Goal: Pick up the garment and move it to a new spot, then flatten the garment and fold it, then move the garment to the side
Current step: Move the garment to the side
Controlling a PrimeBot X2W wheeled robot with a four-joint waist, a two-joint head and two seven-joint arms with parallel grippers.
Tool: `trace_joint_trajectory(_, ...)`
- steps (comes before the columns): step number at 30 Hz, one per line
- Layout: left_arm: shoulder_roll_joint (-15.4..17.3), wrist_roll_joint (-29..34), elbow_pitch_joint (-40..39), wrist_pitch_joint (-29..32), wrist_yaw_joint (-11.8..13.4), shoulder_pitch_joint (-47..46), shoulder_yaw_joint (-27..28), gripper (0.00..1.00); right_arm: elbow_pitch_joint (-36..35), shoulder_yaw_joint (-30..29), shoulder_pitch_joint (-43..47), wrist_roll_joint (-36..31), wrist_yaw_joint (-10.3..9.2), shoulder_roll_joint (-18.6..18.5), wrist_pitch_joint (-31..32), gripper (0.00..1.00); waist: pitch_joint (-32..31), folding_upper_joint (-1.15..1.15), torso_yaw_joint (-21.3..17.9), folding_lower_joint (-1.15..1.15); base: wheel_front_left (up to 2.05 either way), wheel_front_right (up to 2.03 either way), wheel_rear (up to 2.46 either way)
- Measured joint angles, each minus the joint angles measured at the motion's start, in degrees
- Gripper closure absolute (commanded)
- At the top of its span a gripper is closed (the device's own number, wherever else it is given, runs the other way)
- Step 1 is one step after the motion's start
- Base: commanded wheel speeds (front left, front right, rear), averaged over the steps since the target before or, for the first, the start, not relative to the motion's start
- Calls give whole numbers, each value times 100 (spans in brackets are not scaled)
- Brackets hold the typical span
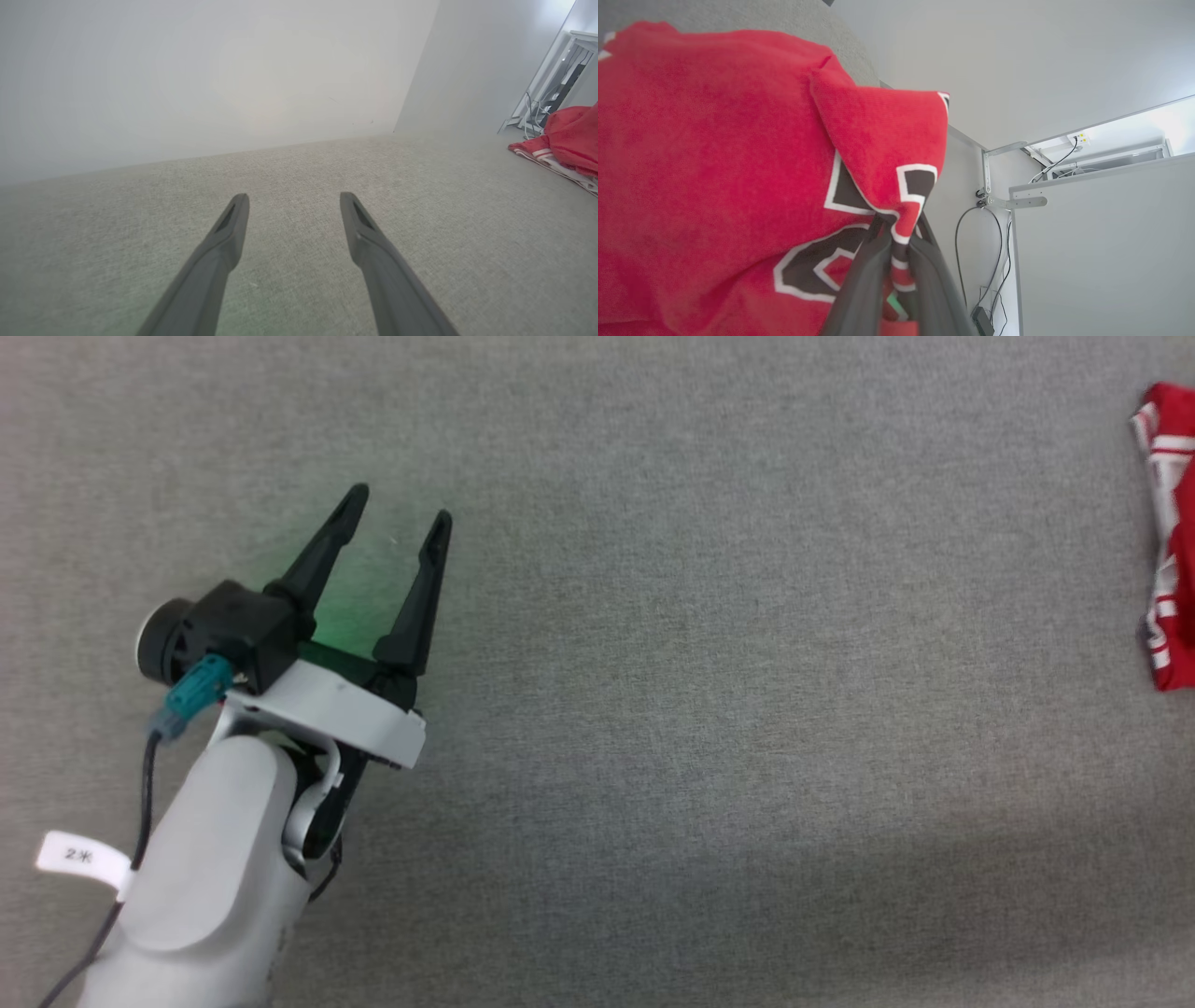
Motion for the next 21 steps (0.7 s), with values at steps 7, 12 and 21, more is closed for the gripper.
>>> trace_joint_trajectory(7, 45, 3, 83, 0, -3, -210, -180, 0, 550, -216, -138, -532, 1, 255, -277, 100, 198, 0, -77, 0, 0, 0, 0)
trace_joint_trajectory(12, 70, -35, 124, 0, -20, -297, -269, 0, 834, -438, -243, -798, 0, 465, -435, 100, 232, 0, -63, 0, 0, 0, 0)
trace_joint_trajectory(21, 81, -86, 210, 0, -20, -380, -388, 0, 1678, -976, -359, -1026, 0, 921, -713, 76, 201, 0, 101, 0, 0, 0, 0)
